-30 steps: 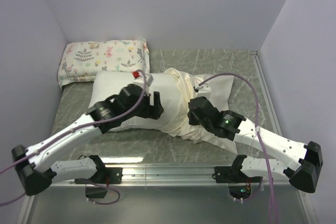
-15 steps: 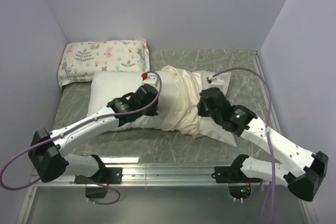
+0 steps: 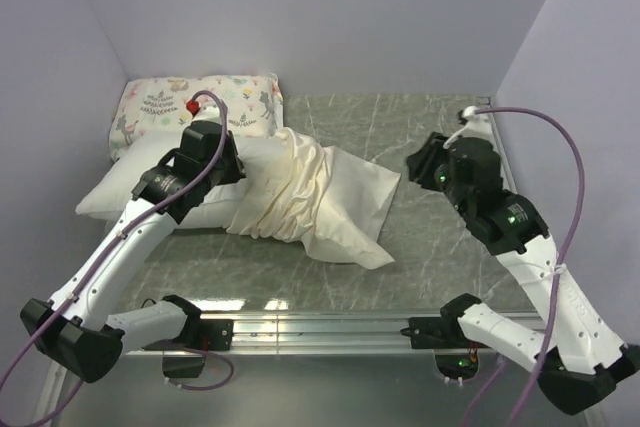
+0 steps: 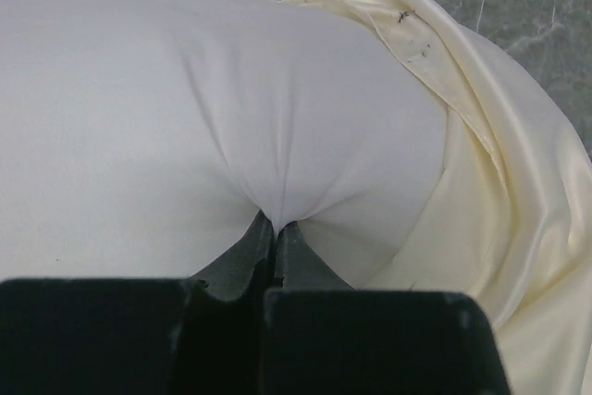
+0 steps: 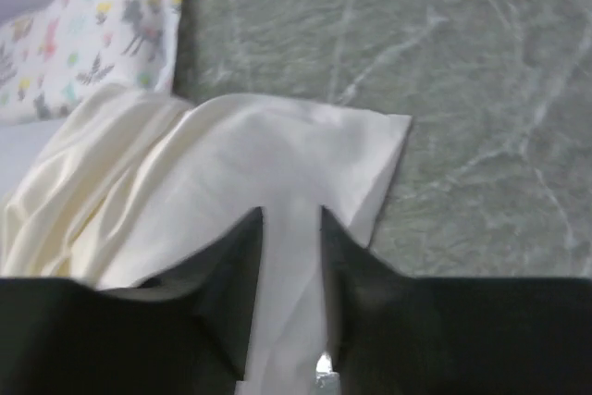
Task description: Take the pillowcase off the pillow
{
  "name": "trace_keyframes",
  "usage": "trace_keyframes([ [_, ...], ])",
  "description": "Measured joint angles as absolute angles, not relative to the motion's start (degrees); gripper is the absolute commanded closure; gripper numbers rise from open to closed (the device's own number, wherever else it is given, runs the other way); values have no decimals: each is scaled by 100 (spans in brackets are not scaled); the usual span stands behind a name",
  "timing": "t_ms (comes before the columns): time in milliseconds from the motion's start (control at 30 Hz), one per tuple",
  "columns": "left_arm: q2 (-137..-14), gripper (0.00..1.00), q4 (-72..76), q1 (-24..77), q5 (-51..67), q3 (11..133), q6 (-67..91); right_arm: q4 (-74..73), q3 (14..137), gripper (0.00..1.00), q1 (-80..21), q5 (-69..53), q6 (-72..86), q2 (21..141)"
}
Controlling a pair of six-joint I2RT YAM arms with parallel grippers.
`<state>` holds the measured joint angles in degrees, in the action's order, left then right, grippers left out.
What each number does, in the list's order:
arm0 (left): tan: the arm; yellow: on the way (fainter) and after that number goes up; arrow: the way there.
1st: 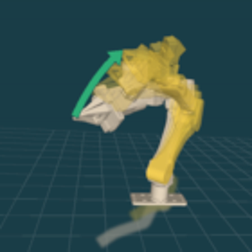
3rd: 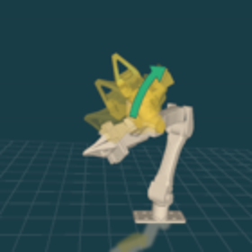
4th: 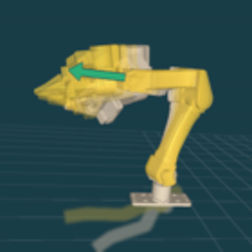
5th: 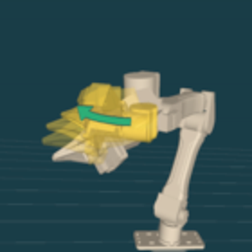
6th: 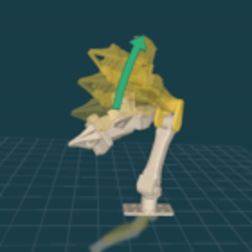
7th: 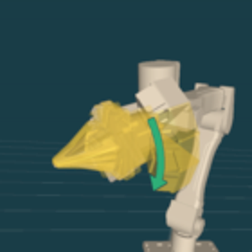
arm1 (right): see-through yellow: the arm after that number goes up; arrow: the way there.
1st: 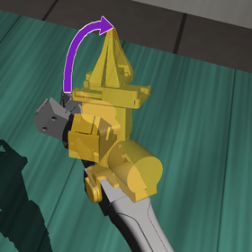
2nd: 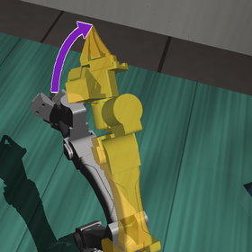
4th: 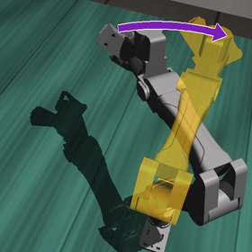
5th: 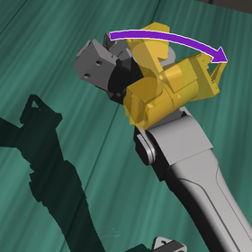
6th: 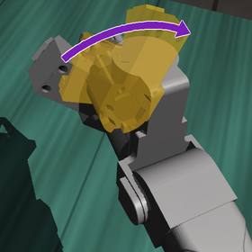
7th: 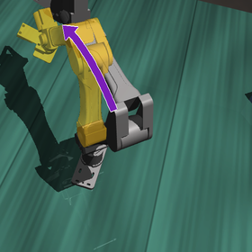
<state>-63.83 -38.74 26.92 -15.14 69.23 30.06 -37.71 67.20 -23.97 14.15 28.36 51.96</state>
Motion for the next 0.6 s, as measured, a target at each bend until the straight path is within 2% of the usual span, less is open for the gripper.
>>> trace_keyframes([
  [200, -6451, 100, -3892, 2941, -1433, 6921, 3037, -3728, 6759, 30, -4897, 1898, 3122, 5531],
  [333, -6477, 100, -3892, 3105, -1428, 6921, 3076, -3732, 6766, 20, -6228, 2386, 3404, 6064],
  [500, -6514, 100, -3887, 3242, -1435, 6921, 3089, -3745, 7050, 9, -6976, 2829, 3625, 7011],
  [600, -6521, 100, -3887, 3284, -1441, 6921, 3089, -3776, 7194, 8, -7019, 3122, 3695, 7476],
])
